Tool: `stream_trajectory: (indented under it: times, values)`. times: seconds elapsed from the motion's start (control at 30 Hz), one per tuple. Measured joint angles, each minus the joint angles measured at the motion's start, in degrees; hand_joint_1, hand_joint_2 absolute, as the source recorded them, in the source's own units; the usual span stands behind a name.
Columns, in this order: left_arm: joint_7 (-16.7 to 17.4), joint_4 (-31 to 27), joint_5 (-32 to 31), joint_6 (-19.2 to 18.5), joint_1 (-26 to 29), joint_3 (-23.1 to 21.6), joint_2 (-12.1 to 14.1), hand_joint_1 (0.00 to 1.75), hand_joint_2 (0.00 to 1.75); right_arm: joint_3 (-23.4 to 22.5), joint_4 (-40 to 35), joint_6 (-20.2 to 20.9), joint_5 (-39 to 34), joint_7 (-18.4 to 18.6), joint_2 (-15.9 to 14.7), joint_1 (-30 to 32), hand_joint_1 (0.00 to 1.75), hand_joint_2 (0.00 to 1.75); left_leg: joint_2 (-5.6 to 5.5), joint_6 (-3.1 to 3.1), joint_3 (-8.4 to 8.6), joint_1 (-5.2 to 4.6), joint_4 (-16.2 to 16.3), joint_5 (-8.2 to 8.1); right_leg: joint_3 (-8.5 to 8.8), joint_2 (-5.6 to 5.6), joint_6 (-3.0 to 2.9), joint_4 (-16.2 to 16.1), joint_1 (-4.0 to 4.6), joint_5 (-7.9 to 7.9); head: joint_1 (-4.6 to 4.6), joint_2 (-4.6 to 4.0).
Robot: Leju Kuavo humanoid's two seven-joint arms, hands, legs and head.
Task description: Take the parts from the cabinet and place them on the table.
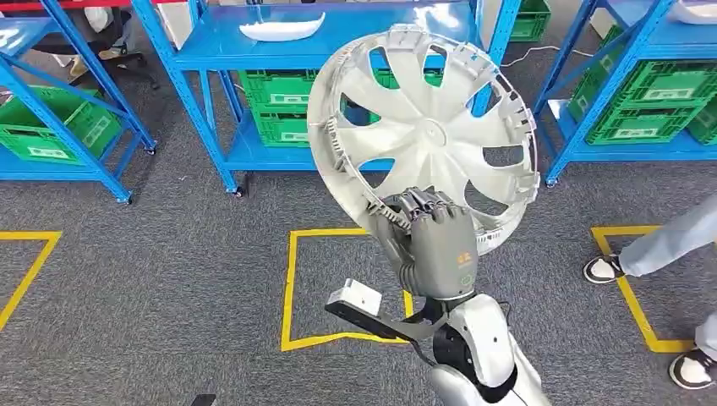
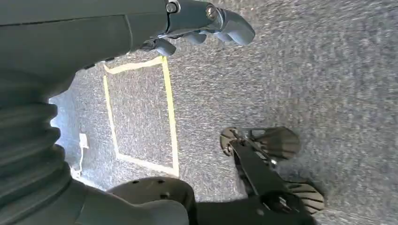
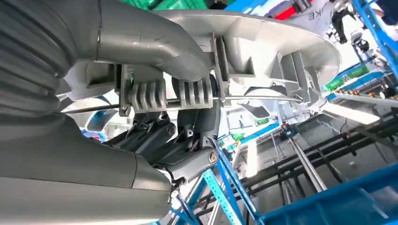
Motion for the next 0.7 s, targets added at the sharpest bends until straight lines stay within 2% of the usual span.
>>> stream_trajectory:
  times: [0.03, 0.07, 0.1, 0.17, 0.2, 0.23, 0.27, 0.3, 0.33, 0.37, 0.4, 0.43, 0.47, 0.5, 0.53, 0.57, 0.6, 0.63, 0.67, 0.7]
  values:
    - [0.0, -0.02, 0.0, 0.0, -0.11, 0.0, 0.0, 0.0, 1.75, -0.02, 0.02, 0.0, -0.02, 0.0, 0.0, -0.01, 1.75, 1.75, -0.05, 0.27, 3.58, 0.0, -4.89, 0.47, -0.54, 0.04, 0.22, 0.18, 0.0, 0.45, 0.02, 0.0]
    - [0.0, -0.11, 0.0, 0.0, -0.28, 0.0, 0.0, 0.0, 1.75, -0.02, 0.02, -0.02, -0.09, -0.02, 0.0, -0.02, 1.75, 1.75, -0.2, 0.58, 6.97, -0.14, -9.94, -1.68, -0.95, 0.06, 0.54, 0.32, 0.2, 0.83, 0.0, 0.0]
    - [-0.09, -0.2, 0.0, 0.0, -0.34, 0.0, -0.02, 0.0, 1.75, -0.11, 0.02, -0.13, -0.24, -0.04, -0.02, -0.13, 1.75, 1.75, -0.38, 0.9, 8.95, -0.39, -13.62, -2.79, -1.21, -0.04, 0.87, 0.41, 0.26, 1.36, 0.11, 0.0]
    - [-0.09, -0.17, 0.0, 0.0, -0.37, -0.02, -0.02, 0.0, 1.75, -0.13, 0.09, -0.37, -0.63, -0.22, -0.09, -0.19, 1.75, 1.75, -0.42, 1.49, 7.84, -0.65, -13.41, -2.19, -1.58, -0.17, 1.33, -0.1, 0.05, 2.72, 0.04, 0.0]
    - [0.0, -0.15, 0.0, 0.0, -0.23, 0.0, -0.02, 0.0, 1.75, -0.13, 0.22, -0.67, -0.76, -0.41, -0.26, -0.12, 1.75, 1.75, -0.35, 2.07, 7.25, -0.6, -13.49, -1.53, -1.83, -0.08, 1.8, -0.19, 0.2, 3.38, 0.11, 0.0]
    - [0.02, -0.09, 0.0, 0.0, -0.15, 0.0, -0.11, 0.0, 1.75, -0.15, 0.39, -0.96, -0.81, -0.57, -0.57, -0.01, 1.75, 1.75, 0.05, 2.64, 6.56, -0.21, -13.64, -0.74, -2.26, 0.04, 2.1, 0.23, -0.09, 2.54, 0.0, 0.0]
    - [0.09, -0.09, 0.02, 0.0, -0.14, 0.02, -0.07, 0.0, 1.75, -0.15, 0.5, -1.29, -0.83, -0.72, -0.79, 0.06, 1.75, 1.75, 0.07, 3.08, 6.03, -0.26, -13.64, -0.04, -2.97, 0.22, 2.57, 1.74, -0.13, -0.58, 0.2, 0.0]
    - [0.09, -0.11, 0.02, 0.0, -0.17, 0.04, 0.04, 0.0, 1.75, -0.17, 0.61, -1.47, -0.85, -0.74, -0.94, 0.07, 1.75, 1.75, 0.14, 3.45, 5.18, -0.26, -13.6, 0.66, -3.82, 0.25, 2.83, 4.92, -0.21, -4.41, 0.39, 0.0]
    - [0.09, -0.11, 0.0, 0.0, -0.22, 0.04, 0.09, 0.0, 1.75, -0.2, 0.7, -1.61, -0.9, -0.74, -1.05, 0.11, 1.75, 1.75, 0.14, 3.5, 4.17, -0.27, -13.51, 1.43, -4.83, 0.25, 3.1, 9.39, -0.27, -8.02, 0.39, 0.0]
    - [0.07, -0.09, 0.0, 0.0, -0.23, 0.04, 0.09, 0.0, 1.75, -0.2, 0.77, -1.79, -0.94, -0.74, -1.07, 0.19, 1.75, 1.75, 0.14, 3.55, 3.14, -0.29, -13.39, 2.17, -5.6, 0.26, 3.27, 13.68, -0.26, -10.32, 0.37, 0.0]
    - [0.07, -0.09, 0.0, 0.0, -0.22, 0.04, 0.09, 0.0, 1.75, -0.2, 0.85, -2.01, -0.94, -0.7, -1.16, 0.34, 1.75, 1.75, 0.17, 3.53, 1.94, -0.29, -13.14, 2.97, -5.86, 0.27, 3.38, 17.3, -0.28, -10.7, 0.39, 0.0]
    - [0.07, -0.09, -0.04, 0.0, -0.22, 0.04, 0.09, 0.0, 1.75, -0.2, 0.9, -2.08, -0.92, -0.64, -1.29, 0.45, 1.75, 1.75, 0.25, 3.45, 0.75, -0.28, -12.87, 3.66, -5.19, 0.27, 3.39, 18.52, -0.31, -9.03, 0.41, 0.0]
    - [0.07, -0.09, -0.09, 0.0, -0.22, 0.04, 0.07, 0.0, 1.75, -0.2, 0.9, -2.12, -0.9, -0.55, -1.38, 0.54, 1.75, 1.75, 0.31, 3.32, -0.4, -0.25, -12.56, 4.28, -3.6, 0.27, 3.36, 17.58, -0.33, -6.65, 0.39, 0.0]
    - [0.07, -0.09, -0.13, 0.0, -0.24, 0.04, 0.04, 0.0, 1.75, -0.2, 0.9, -2.16, -0.9, -0.48, -1.42, 0.56, 1.75, 1.75, 0.33, 3.16, -1.48, -0.22, -12.23, 4.89, -1.04, 0.27, 3.26, 14.93, -0.33, -4.57, 0.39, 0.0]
    - [0.09, -0.09, -0.15, 0.0, -0.28, 0.04, 0.02, 0.0, 1.75, -0.2, 0.9, -2.19, -0.92, -0.41, -1.46, 0.55, 1.75, 1.75, 0.33, 2.94, -2.55, -0.19, -11.87, 5.54, 2.66, 0.26, 3.1, 10.47, -0.33, -3.83, 0.39, 0.0]
    - [0.15, -0.11, -0.18, 0.0, -0.35, 0.04, 0.0, 0.0, 1.75, -0.24, 0.9, -2.23, -0.92, -0.37, -1.51, 0.54, 1.75, 1.75, 0.29, 2.63, -3.17, -0.21, -11.45, 6.08, 7.23, 0.28, 2.86, 4.86, -0.32, -5.68, 0.39, 0.0]
    - [0.22, -0.13, -0.18, 0.0, -0.37, 0.04, 0.0, 0.0, 1.75, -0.26, 0.9, -2.23, -0.9, -0.37, -1.51, 0.54, 1.75, 1.75, 0.18, 2.26, -3.64, -0.47, -11.03, 6.5, 10.73, 0.33, 2.52, -1.2, 0.03, -8.18, 0.5, 0.0]
    - [0.24, -0.11, -0.2, 0.0, -0.36, 0.04, 0.0, 0.0, 1.75, -0.31, 0.87, -2.34, -0.9, -0.35, -1.53, 0.73, 1.75, 1.75, 0.26, 1.96, -3.63, -0.45, -11.27, 7.28, 10.46, 0.3, 2.11, -1.08, 0.19, -8.36, 0.37, 0.0]
    - [0.26, -0.11, -0.2, 0.0, -0.38, 0.04, 0.0, 0.0, 1.75, -0.31, 0.87, -2.45, -0.81, -0.33, -1.59, 0.75, 1.75, 1.75, 0.36, 1.61, -3.71, -0.32, -11.56, 8.0, 10.06, 0.45, 1.92, -1.11, 0.26, -7.96, 0.62, 0.0]
    - [0.31, -0.09, -0.2, 0.0, -0.36, 0.04, 0.0, 0.0, 1.75, -0.31, 0.87, -2.43, -0.76, -0.24, -1.6, 0.9, 1.75, 1.75, 0.37, 1.21, -3.78, -0.29, -11.96, 8.79, 9.57, 0.48, 1.38, -0.84, 0.44, -7.4, 0.59, 0.0]
